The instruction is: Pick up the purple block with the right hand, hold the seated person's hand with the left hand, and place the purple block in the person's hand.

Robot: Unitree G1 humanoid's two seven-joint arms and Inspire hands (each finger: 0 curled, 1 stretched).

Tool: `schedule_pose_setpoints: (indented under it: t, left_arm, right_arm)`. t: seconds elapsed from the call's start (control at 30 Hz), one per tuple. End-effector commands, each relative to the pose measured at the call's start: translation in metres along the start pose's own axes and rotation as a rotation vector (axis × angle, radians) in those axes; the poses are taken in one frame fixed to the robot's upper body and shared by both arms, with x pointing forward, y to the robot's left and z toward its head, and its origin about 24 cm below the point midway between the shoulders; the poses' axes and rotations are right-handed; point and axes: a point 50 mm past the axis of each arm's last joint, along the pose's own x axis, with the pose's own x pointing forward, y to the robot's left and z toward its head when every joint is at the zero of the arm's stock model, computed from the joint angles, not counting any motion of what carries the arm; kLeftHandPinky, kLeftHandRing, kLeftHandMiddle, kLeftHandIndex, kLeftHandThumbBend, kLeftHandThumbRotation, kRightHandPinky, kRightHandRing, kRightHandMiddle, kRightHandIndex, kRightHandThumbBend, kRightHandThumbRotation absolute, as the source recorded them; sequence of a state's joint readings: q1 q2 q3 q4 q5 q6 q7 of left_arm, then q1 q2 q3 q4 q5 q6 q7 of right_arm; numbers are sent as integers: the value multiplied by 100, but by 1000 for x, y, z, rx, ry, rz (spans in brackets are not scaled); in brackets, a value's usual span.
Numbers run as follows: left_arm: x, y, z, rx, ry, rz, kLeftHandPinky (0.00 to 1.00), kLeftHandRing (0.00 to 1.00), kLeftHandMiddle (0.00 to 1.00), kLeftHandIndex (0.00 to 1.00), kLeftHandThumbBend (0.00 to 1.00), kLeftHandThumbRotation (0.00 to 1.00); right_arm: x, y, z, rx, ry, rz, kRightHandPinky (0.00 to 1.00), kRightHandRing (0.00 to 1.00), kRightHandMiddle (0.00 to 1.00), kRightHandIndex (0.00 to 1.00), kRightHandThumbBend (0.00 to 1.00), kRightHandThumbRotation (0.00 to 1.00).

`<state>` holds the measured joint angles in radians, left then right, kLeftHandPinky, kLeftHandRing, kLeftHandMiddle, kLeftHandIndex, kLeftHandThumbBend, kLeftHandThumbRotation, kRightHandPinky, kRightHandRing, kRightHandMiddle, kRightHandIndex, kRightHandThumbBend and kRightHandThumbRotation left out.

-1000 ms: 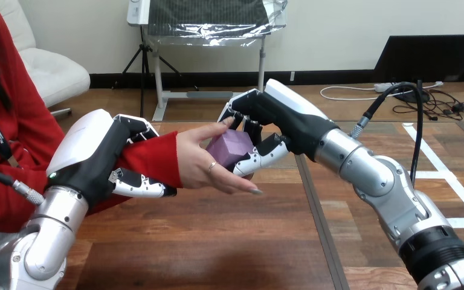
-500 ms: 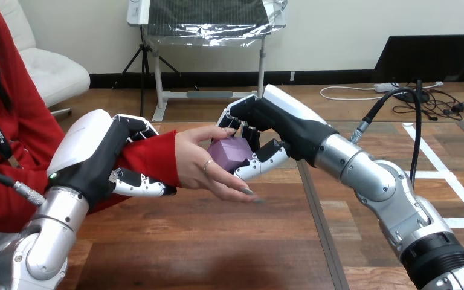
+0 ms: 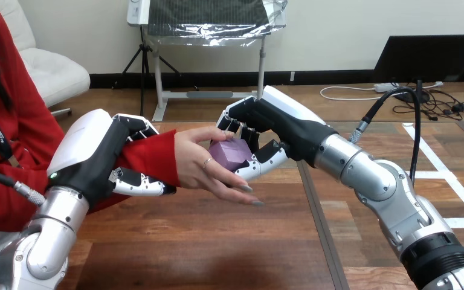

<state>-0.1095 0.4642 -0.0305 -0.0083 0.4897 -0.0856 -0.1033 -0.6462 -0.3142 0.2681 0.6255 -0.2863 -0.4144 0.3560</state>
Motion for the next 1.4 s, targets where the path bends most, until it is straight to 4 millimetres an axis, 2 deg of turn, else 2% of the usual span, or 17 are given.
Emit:
schedule_pose_setpoints:
  t: [0.0,0.13,0.33,0.63,0.7,0.73,0.77,0.93,1.0,1.03,1.07,1.37]
  left_arm:
    - [19,18,27,0,-131,89,35,43,49,48,78,0]
    - [19,17,27,-12,-133,58,35,43,50,49,78,0]
    - [17,18,28,41,-123,-1,39,48,53,53,76,0]
    - [13,19,29,93,-124,-25,47,57,60,60,79,12]
    - [12,19,29,96,-123,-26,49,59,62,61,79,16]
    - [11,19,29,97,-123,-25,49,59,62,61,79,16]
    - [11,18,29,98,-124,-24,49,60,63,62,80,18]
    - [9,17,28,98,-120,-26,50,61,65,64,80,22]
    - [8,17,28,96,-120,-27,51,62,66,65,79,23]
    - [7,17,28,96,-121,-27,51,62,66,65,79,23]
    - [7,16,27,96,-122,-27,51,62,66,65,79,24]
    - [3,14,26,86,-121,-35,52,63,67,67,79,30]
  right_arm:
    - [6,-8,17,-2,-79,-35,30,35,42,47,68,0]
    - [6,-8,15,2,-70,-36,30,36,43,47,68,0]
    - [5,-9,13,13,-52,-34,35,42,47,50,68,0]
    - [3,-11,9,25,-31,-31,40,47,52,55,64,6]
    - [3,-11,8,28,-29,-30,39,47,52,55,63,12]
    - [3,-11,8,30,-25,-31,39,47,52,55,63,12]
    - [2,-12,7,31,-23,-32,38,46,52,56,62,17]
    - [2,-13,5,34,-16,-36,37,46,52,56,62,29]
    - [1,-13,5,33,-16,-36,37,46,52,56,63,39]
    - [1,-13,5,30,-16,-38,37,46,52,56,63,39]
    - [1,-14,5,28,-16,-39,38,47,53,57,65,47]
    - [-1,-15,2,14,-13,-49,46,52,55,57,70,72]
